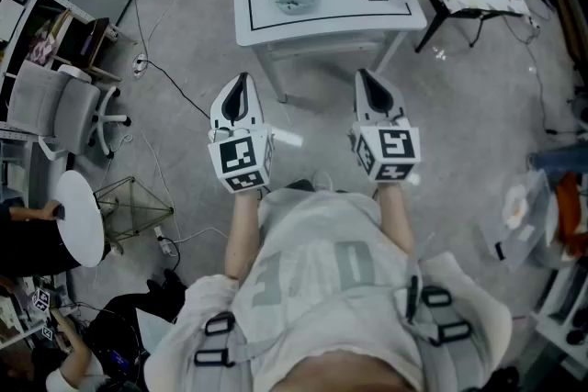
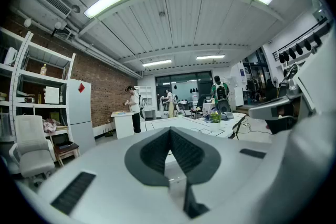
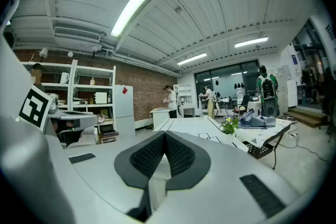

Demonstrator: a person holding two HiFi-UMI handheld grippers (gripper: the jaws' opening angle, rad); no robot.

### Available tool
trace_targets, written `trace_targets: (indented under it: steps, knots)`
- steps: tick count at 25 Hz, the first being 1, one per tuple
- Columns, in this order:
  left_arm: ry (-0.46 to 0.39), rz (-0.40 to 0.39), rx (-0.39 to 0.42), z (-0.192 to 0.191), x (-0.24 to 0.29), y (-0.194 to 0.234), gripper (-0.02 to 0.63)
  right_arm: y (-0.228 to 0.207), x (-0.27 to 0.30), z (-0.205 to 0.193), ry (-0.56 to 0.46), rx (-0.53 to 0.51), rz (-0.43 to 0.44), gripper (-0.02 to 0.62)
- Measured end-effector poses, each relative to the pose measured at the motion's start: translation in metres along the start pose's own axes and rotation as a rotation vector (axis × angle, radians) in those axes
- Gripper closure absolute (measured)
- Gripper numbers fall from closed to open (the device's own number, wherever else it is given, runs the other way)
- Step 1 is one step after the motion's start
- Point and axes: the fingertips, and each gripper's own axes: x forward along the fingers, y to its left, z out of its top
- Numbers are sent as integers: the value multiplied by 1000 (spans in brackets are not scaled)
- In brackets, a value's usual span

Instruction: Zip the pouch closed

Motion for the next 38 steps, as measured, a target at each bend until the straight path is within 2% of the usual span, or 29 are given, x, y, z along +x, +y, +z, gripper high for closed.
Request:
trace_targets:
  steps: [5,16,29,38]
  knots:
    - [-2,4,-2,6,4,-3,600,-5,-1,10,-14,-20,9,588]
    - [4,-1,-23,1,10,-16,600,-16,0,6,-11,-14,21,588]
    - [47,34,-94,-22,-12,-13,600,4,-7,-19,76,-35,85,588]
    - [27,15,-91,-17,21,-9,600,-8,12,-19,62,-29,63,588]
